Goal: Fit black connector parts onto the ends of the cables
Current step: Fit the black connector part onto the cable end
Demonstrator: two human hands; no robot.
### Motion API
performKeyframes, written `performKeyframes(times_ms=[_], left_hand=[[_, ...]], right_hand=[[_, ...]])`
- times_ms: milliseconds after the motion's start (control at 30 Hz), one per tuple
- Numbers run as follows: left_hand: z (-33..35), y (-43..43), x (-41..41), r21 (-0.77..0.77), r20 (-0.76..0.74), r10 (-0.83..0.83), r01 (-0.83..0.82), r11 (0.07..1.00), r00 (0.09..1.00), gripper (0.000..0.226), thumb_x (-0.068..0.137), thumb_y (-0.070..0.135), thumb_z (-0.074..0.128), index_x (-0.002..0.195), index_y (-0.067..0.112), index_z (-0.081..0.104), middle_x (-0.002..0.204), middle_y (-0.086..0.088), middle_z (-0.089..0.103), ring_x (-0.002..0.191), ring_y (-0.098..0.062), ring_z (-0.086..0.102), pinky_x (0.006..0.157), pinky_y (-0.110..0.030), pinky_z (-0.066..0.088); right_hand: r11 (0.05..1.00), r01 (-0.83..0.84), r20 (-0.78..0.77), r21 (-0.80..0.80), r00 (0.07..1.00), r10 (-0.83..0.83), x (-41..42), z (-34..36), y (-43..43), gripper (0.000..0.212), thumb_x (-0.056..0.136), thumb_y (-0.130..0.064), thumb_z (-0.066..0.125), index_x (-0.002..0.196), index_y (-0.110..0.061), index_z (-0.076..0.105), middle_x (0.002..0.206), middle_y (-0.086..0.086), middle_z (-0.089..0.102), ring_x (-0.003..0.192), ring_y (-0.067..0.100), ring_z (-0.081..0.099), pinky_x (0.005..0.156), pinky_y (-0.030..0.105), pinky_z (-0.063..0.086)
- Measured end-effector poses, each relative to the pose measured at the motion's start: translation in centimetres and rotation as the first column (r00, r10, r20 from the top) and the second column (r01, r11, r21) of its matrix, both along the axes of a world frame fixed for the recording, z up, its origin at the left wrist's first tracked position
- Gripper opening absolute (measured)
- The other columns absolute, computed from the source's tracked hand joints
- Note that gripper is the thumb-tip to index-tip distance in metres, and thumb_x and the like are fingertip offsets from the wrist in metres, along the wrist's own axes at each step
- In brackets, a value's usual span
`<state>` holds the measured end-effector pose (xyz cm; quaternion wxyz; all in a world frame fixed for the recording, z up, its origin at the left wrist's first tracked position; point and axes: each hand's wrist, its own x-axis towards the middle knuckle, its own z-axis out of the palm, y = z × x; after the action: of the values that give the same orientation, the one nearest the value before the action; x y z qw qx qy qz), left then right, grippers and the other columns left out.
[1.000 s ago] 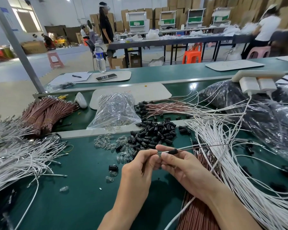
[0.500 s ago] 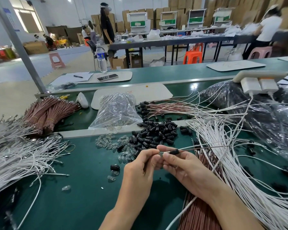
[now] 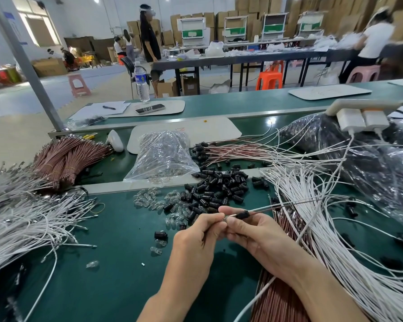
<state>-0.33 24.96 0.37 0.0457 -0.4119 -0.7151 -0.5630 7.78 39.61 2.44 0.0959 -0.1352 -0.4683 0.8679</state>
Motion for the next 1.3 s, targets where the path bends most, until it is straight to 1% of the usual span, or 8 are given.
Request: performKeyframes(times_ms=[100, 233, 367, 567, 767, 1000, 1200, 1300], left_hand=[[0.02, 0.01, -0.04, -0.015, 0.000, 0.004, -0.004, 1.000, 1.000, 0.020, 0.096, 0.029, 0.061, 0.111, 0.040, 0.067, 0.092, 0.030, 0.072, 0.084, 0.005, 0.071, 0.076, -0.008, 0.051], [0.32, -0.06, -0.04, -0.085, -0.033, -0.009, 0.006, 0.996, 0.999, 0.035, 0.096, 0.027, 0.065, 0.108, 0.060, 0.061, 0.100, 0.033, 0.069, 0.092, 0.006, 0.069, 0.079, -0.010, 0.051], [0.29, -0.17, -0.08, -0.100, -0.078, 0.004, -0.012, 0.995, 0.997, 0.025, 0.096, 0.028, 0.064, 0.113, 0.045, 0.058, 0.105, 0.033, 0.068, 0.093, 0.006, 0.069, 0.079, -0.014, 0.053], [0.30, 0.11, 0.15, -0.114, -0.051, 0.018, -0.023, 0.993, 0.999, 0.016, 0.097, 0.039, 0.057, 0.113, 0.041, 0.056, 0.104, 0.025, 0.069, 0.089, -0.001, 0.070, 0.076, -0.030, 0.057], [0.26, 0.13, 0.07, -0.150, -0.065, 0.028, -0.037, 0.988, 0.998, 0.020, 0.097, 0.035, 0.059, 0.114, 0.044, 0.055, 0.104, 0.027, 0.067, 0.089, 0.001, 0.069, 0.076, -0.027, 0.056], [0.01, -0.09, -0.26, -0.192, -0.061, 0.017, -0.029, 0.981, 0.998, 0.029, 0.097, 0.027, 0.066, 0.115, 0.045, 0.052, 0.108, 0.028, 0.065, 0.095, 0.002, 0.068, 0.080, -0.029, 0.057], [-0.15, -0.03, -0.20, -0.159, -0.084, 0.042, -0.055, 0.986, 0.996, 0.017, 0.097, 0.033, 0.065, 0.110, 0.040, 0.056, 0.104, 0.026, 0.067, 0.090, 0.002, 0.068, 0.077, -0.032, 0.057], [-0.05, 0.20, -0.20, -0.088, -0.068, 0.055, -0.060, 0.994, 0.996, 0.011, 0.096, 0.040, 0.059, 0.107, 0.039, 0.060, 0.099, 0.027, 0.069, 0.087, 0.002, 0.069, 0.076, -0.026, 0.056]], right_hand=[[1.000, -0.002, -0.001, 0.001, 1.000, 0.002, 0.02, 0.03, 0.04, 0.034, 0.075, -0.008, 0.075, 0.109, -0.004, 0.077, 0.091, 0.015, 0.073, 0.078, 0.016, 0.073, 0.069, 0.021, 0.058], [0.998, 0.023, 0.001, -0.053, 1.000, -0.022, -0.11, -0.05, 0.19, 0.036, 0.076, -0.004, 0.074, 0.112, -0.001, 0.076, 0.087, 0.012, 0.072, 0.072, 0.014, 0.070, 0.065, 0.021, 0.059], [0.999, 0.010, 0.001, -0.048, 1.000, -0.010, -0.08, -0.02, 0.19, 0.041, 0.072, -0.006, 0.078, 0.113, -0.003, 0.075, 0.084, 0.013, 0.072, 0.070, 0.014, 0.071, 0.063, 0.022, 0.059], [0.998, 0.035, -0.001, -0.059, 0.999, -0.035, -0.27, -0.11, 0.05, 0.025, 0.070, -0.013, 0.081, 0.095, -0.012, 0.082, 0.081, 0.012, 0.073, 0.068, 0.013, 0.071, 0.060, 0.022, 0.058], [0.995, 0.055, -0.001, -0.077, 0.998, -0.056, -0.42, -0.23, 0.17, 0.019, 0.071, -0.008, 0.079, 0.090, -0.010, 0.082, 0.081, 0.012, 0.073, 0.072, 0.014, 0.073, 0.062, 0.018, 0.058], [0.995, 0.096, -0.005, -0.034, 0.995, -0.097, -0.74, -0.59, 0.13, 0.022, 0.066, -0.011, 0.082, 0.087, -0.012, 0.083, 0.076, 0.010, 0.071, 0.066, 0.012, 0.070, 0.060, 0.018, 0.056], [0.994, 0.098, -0.013, 0.051, 0.995, -0.098, -0.84, -0.75, -0.14, 0.030, 0.060, -0.020, 0.086, 0.090, -0.016, 0.082, 0.079, 0.009, 0.072, 0.071, 0.013, 0.071, 0.064, 0.018, 0.056], [0.996, 0.094, -0.033, 0.002, 0.995, -0.094, -0.68, -0.55, -0.16, 0.041, 0.063, -0.021, 0.086, 0.102, -0.009, 0.078, 0.087, 0.014, 0.073, 0.073, 0.017, 0.072, 0.063, 0.021, 0.058]])
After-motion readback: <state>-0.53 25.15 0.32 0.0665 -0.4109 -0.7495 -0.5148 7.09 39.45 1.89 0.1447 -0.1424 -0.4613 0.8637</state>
